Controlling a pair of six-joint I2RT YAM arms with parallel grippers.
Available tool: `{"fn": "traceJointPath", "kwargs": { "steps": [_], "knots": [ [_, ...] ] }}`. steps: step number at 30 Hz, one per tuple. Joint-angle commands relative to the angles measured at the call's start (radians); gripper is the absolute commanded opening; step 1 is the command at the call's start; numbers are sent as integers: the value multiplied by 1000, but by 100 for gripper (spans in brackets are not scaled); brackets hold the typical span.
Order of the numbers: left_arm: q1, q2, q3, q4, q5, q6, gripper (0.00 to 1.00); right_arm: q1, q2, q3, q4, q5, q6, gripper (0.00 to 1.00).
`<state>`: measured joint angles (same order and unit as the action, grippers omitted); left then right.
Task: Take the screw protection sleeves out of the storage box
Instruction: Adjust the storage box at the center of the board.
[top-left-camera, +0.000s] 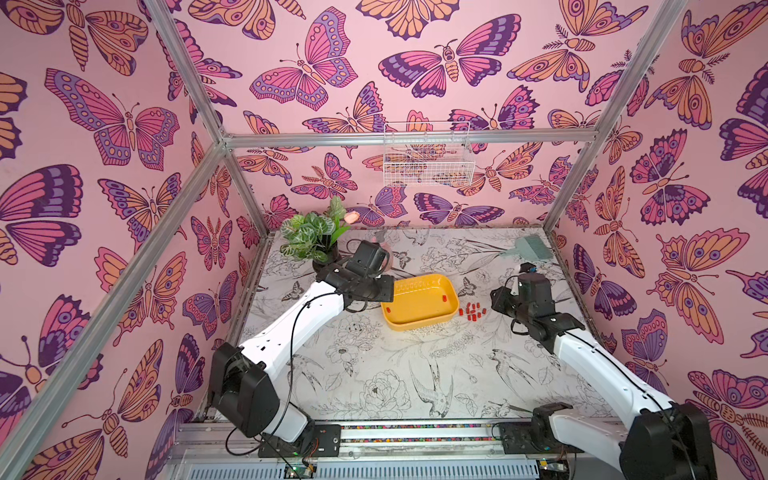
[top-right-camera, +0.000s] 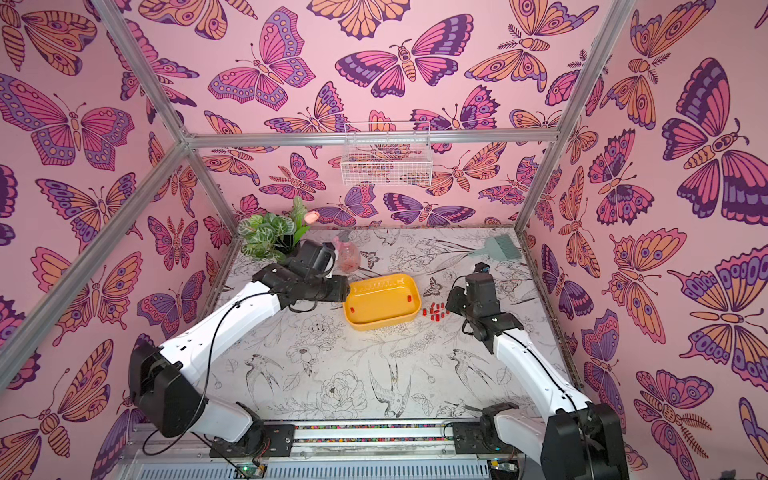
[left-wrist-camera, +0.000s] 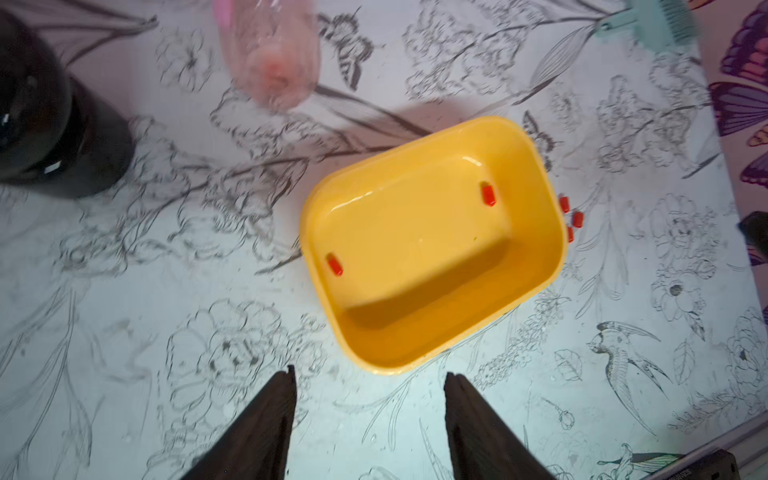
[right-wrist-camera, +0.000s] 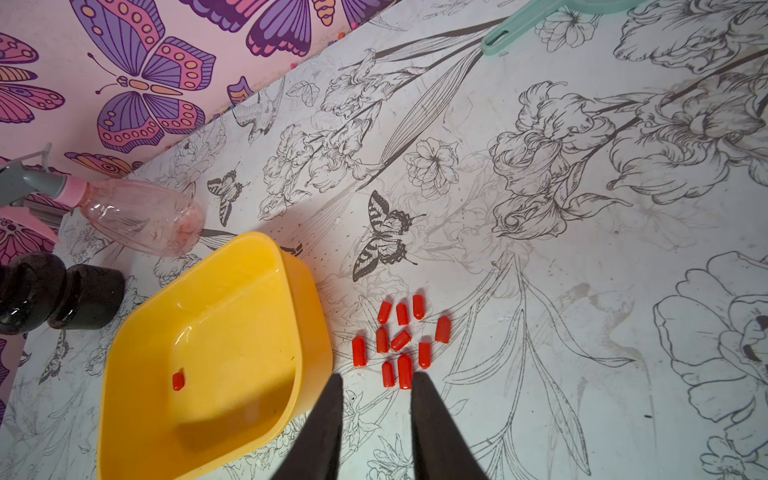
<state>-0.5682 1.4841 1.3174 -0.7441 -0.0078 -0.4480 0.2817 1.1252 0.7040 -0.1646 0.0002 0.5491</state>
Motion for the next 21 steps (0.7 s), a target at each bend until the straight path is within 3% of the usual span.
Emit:
{"fn": "traceJointPath", "kwargs": {
  "steps": [1,9,21],
  "knots": [
    [17,5,-51,-74,6,-42,65,-7,10,22,12,-20,-13,32],
    [22,148,-31,-55,50,-74,65,-8,-6,13,15,-24,-11,32],
    [28,352,78,-28,53,-97,55,-19,10,14,30,-57,-10,32]
  ]
}}
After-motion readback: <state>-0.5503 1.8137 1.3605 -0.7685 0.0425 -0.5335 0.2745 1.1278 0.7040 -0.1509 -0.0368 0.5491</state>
